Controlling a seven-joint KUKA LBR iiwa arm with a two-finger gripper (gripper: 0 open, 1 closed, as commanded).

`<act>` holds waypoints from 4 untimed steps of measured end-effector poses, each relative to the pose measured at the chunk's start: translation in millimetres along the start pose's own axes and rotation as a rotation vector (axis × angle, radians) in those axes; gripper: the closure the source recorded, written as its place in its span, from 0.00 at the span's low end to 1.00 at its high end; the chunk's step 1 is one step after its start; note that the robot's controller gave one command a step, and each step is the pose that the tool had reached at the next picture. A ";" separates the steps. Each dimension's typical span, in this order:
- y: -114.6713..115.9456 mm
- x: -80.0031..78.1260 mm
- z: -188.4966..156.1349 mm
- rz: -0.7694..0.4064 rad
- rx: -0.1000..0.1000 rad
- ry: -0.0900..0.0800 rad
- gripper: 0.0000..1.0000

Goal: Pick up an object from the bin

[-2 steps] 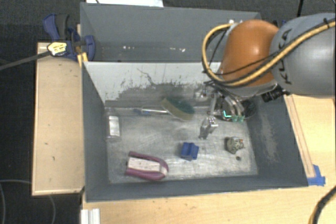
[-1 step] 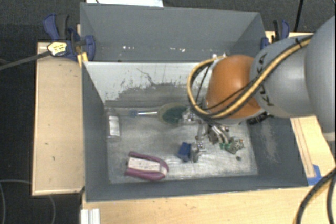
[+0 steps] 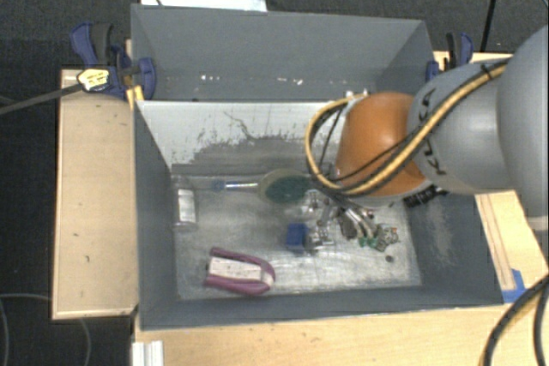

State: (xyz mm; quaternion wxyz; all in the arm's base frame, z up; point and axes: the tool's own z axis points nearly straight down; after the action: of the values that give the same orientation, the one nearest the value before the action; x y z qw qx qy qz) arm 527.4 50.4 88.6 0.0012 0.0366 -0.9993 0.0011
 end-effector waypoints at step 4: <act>8.0 13.9 -2.6 -0.643 -0.002 -0.006 1.00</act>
Offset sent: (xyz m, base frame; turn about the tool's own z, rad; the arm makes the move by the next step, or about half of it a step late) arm 0.0036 -0.0097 0.1753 -0.4762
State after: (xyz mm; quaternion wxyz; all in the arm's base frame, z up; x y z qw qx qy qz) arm 513.0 57.4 91.3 -0.0013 0.3505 -0.9366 -0.0005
